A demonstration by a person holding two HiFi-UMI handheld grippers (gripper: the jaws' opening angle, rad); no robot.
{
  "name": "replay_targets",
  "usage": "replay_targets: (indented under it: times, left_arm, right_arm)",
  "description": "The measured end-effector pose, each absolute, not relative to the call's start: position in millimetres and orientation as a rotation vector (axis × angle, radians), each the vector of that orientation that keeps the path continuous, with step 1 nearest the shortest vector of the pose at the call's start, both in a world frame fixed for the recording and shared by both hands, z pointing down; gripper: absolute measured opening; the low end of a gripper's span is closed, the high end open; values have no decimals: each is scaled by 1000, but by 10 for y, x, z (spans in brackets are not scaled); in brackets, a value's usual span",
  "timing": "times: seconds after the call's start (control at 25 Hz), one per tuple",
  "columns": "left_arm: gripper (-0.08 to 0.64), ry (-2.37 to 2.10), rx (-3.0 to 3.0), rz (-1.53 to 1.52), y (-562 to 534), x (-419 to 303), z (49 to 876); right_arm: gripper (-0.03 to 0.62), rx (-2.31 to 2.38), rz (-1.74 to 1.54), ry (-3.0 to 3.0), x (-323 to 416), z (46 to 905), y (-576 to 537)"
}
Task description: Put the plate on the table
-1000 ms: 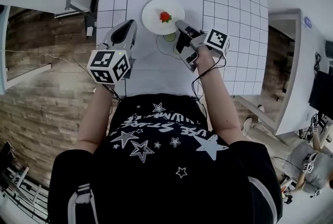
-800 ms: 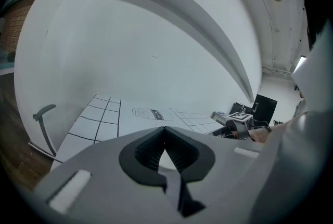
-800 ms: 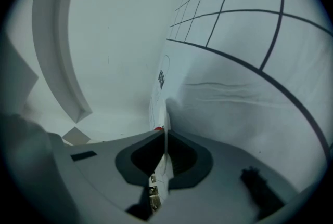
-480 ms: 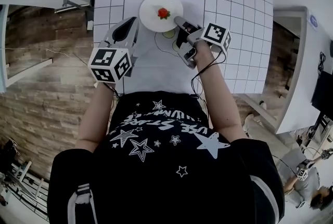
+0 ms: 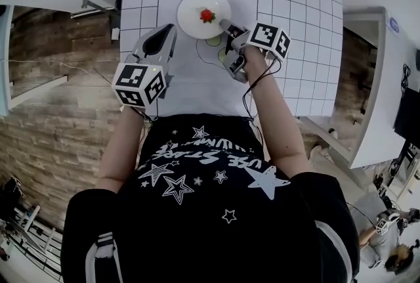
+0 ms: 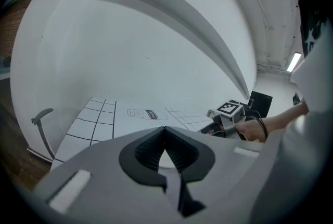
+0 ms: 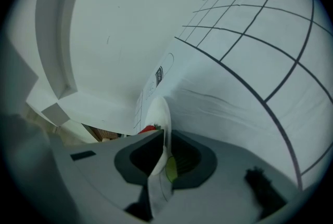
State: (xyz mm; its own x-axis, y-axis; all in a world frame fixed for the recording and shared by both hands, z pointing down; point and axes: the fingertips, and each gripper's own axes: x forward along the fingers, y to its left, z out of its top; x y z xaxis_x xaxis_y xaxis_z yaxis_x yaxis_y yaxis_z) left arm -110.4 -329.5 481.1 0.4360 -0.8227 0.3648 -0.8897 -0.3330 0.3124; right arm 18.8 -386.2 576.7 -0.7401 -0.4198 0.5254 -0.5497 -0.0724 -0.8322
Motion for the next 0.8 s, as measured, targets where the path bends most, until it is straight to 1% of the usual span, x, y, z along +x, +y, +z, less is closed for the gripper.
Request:
replay_targets:
  times: [0.04,0.08,0.12,0.28,0.44,0.6,0.8]
  left_arm:
    - [9,-1442,2236,200,-3285,-1103,4808]
    - [11,-1440,2241,202,-3277,-1102,4803]
    - [9,-1439,2242,200,-3272,-1102,4798]
    - [9,-1435,2255,204,-3261,-1091,4776]
    - [11,-1425,2294,223,-3238,-1063,4754]
    - [9,-1428,2302,202,-3213,-1085,4699]
    - [9,-1425,2321,187,-3140,-1110,4622]
  right_arm:
    - [46,1090,1936,-2063,184,5770,-3857]
    - [75,1095,1927,-2058,183,5772,-3851]
    - [87,1101,1916,-2053,185,5775,-3843]
    - [112,1131,1849,-2034,197,5775,-3837]
    - [114,1181,1736,-2022,230,5764,-3829]
    - [114,1233,1729,-2026,300,5711,-3804]
    - [114,1297,1537,-2087,412,5505,-3791]
